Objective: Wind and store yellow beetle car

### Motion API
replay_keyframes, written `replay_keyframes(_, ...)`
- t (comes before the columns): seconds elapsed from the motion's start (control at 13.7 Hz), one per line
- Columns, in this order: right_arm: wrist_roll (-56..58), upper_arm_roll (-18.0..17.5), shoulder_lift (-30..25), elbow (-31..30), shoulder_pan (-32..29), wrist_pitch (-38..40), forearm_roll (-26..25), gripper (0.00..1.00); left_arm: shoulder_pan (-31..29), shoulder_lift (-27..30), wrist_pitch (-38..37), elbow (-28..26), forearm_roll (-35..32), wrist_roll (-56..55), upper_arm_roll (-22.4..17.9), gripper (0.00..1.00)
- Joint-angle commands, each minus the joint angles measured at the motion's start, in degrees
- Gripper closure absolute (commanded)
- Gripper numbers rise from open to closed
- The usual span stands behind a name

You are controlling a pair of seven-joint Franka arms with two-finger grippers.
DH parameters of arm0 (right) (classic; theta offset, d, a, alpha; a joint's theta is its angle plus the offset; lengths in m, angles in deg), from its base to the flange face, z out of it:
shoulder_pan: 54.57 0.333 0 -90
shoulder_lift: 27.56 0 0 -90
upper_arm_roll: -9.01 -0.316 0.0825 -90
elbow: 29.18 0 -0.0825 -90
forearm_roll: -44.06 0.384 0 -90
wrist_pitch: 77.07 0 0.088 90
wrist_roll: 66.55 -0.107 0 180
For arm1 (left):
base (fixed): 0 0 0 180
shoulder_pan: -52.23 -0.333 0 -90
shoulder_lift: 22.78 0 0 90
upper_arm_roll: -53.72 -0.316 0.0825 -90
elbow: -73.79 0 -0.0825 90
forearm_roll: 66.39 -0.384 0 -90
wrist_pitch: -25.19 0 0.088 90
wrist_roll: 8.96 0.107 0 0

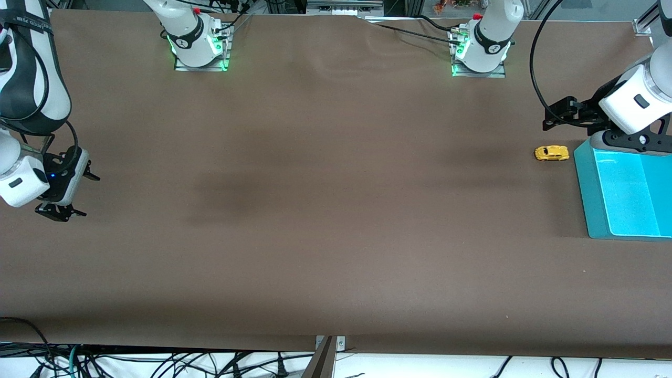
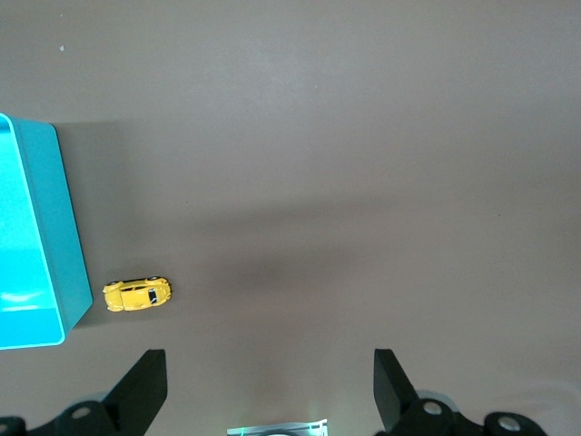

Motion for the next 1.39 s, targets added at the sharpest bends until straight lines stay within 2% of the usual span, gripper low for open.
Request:
replay_keyframes(0.0,-1.9,-0.3,-0.9,0.0,-0.2,1.0,-0.8,0.00,0.4,-0.8,-0.5,1.5,-0.7,-0.1,-0.2,0.00)
replay_keyframes(0.15,-2.6,-0.3,-0.9,0.0,-0.2,0.9,0.3,0.00,0.0,-1.7,-0.5,1.5,-0.5,0.1,-0.1,0.00)
replay_keyframes(0.29,-6.6,-0.3,-3.5,-0.1,-0.1,1.1,1.5,0.00,0.8,-2.3,-1.3,1.3,-0.5,1.8,-0.1,0.00)
replay_keyframes(0.66,-36.3,-0.2,-9.8,-0.1,2.0,9.2,1.4,0.00,2.4,-2.6,-0.3,-1.6,-1.6,22.7,-0.1,0.00)
replay_keyframes(0.88,-54.5,0.0,-14.2,-0.2,4.9,14.3,1.5,0.00,2.4,-1.5,3.0,-7.8,-4.2,37.7,-0.1,0.00)
replay_keyframes(1.17,-78.6,0.2,-18.7,0.0,8.6,20.7,3.1,0.00,1.7,5.3,15.4,-24.8,-7.7,54.7,0.0,0.00)
replay_keyframes(1.32,-87.0,0.3,-19.8,0.0,9.0,22.1,4.1,0.00,0.0,6.4,21.7,-31.6,-7.7,65.2,0.0,0.00)
